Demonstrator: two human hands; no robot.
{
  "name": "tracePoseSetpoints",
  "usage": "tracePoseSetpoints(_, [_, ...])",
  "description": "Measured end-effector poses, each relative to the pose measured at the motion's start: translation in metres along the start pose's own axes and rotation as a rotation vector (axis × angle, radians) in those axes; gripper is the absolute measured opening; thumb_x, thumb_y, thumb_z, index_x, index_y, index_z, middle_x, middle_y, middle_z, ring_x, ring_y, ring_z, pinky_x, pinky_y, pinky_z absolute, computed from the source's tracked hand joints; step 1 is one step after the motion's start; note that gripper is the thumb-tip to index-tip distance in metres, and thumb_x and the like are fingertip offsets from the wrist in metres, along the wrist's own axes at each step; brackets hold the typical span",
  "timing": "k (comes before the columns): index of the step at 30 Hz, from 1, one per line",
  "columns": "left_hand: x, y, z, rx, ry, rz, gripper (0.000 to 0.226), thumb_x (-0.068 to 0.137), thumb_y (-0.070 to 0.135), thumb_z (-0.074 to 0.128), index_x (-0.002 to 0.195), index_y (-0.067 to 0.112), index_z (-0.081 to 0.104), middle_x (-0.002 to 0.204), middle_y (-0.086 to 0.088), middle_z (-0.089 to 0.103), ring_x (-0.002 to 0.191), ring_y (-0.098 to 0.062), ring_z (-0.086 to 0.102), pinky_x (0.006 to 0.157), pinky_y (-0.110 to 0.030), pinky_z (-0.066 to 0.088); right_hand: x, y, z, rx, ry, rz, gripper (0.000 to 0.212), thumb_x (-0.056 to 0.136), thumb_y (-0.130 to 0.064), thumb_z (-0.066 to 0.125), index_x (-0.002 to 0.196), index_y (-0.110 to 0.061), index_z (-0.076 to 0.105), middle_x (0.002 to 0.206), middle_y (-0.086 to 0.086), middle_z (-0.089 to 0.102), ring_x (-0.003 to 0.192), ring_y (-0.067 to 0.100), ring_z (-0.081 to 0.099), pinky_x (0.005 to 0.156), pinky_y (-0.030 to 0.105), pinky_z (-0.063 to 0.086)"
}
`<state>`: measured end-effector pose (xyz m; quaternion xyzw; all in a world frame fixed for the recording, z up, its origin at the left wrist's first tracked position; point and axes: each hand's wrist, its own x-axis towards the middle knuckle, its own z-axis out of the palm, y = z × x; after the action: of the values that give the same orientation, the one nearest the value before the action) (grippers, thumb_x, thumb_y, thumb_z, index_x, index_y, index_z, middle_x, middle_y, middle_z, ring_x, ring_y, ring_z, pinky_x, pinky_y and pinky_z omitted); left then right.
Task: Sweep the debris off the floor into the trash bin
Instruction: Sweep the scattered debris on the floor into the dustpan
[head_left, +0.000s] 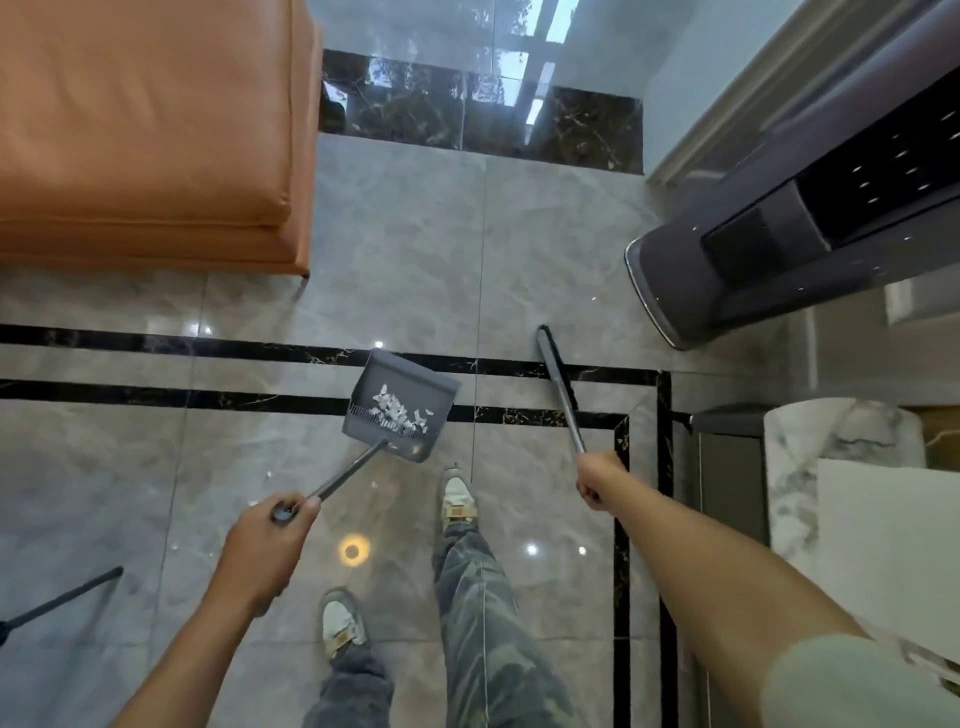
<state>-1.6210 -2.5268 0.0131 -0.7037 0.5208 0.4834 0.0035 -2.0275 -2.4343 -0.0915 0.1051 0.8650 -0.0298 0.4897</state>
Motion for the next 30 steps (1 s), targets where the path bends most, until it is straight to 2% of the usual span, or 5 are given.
tracePoseSetpoints(7, [0.009, 0.019, -0.016, 0.004, 0.081, -0.003, 0.035, 0.102, 0.028, 0.063, 0.07, 0.016, 0.061, 0.059, -0.012, 0.054, 0.051, -0.027, 0.045, 0.054, -0.029, 0.039, -0.044, -0.014, 0.031, -0.158, -0.183, 0.067, 0.027, 0.102, -0.01, 0.039, 0.09, -0.003, 0.062, 0.064, 0.01, 0.054, 0.046, 0.015, 0.039, 0.038, 0.02, 0.029])
tracePoseSetpoints(12, [0.006, 0.014, -0.032, -0.075, 0.167, -0.073, 0.036, 0.103, 0.026, 0.061, 0.07, 0.012, 0.059, 0.07, -0.028, 0.059, 0.056, -0.031, 0.049, 0.056, -0.031, 0.039, -0.073, -0.033, 0.02, -0.286, -0.252, -0.042, 0.027, 0.104, -0.018, 0.042, 0.09, -0.007, 0.063, 0.06, 0.004, 0.051, 0.041, 0.012, 0.036, 0.035, 0.018, 0.027])
tracePoseSetpoints(16, [-0.008, -0.006, -0.037, -0.134, 0.25, -0.138, 0.039, 0.1, 0.034, 0.064, 0.066, 0.018, 0.055, 0.078, -0.025, 0.062, 0.059, -0.031, 0.046, 0.057, -0.037, 0.039, -0.079, -0.06, 0.02, -0.438, -0.203, -0.209, 0.026, 0.102, -0.025, 0.04, 0.106, -0.01, 0.061, 0.07, 0.005, 0.054, 0.045, 0.014, 0.039, 0.038, 0.023, 0.03])
tracePoseSetpoints(22, [-0.044, -0.061, -0.033, -0.299, 0.351, -0.294, 0.031, 0.099, 0.029, 0.067, 0.069, 0.03, 0.064, 0.063, -0.01, 0.058, 0.06, -0.028, 0.051, 0.06, -0.037, 0.042, -0.088, -0.119, 0.089, -0.706, -0.092, -0.482, 0.032, 0.102, -0.021, 0.04, 0.122, -0.004, 0.057, 0.088, 0.014, 0.062, 0.053, 0.022, 0.05, 0.038, 0.021, 0.037])
tracePoseSetpoints(30, [-0.108, -0.131, -0.018, -0.391, 0.444, -0.48, 0.036, 0.1, 0.026, 0.068, 0.072, 0.005, 0.061, 0.069, -0.025, 0.059, 0.063, -0.033, 0.052, 0.059, -0.036, 0.04, -0.126, -0.074, 0.154, -1.161, -0.165, -0.596, 0.021, 0.1, -0.01, 0.046, 0.103, 0.004, 0.062, 0.082, 0.017, 0.07, 0.06, 0.03, 0.067, 0.048, 0.031, 0.05])
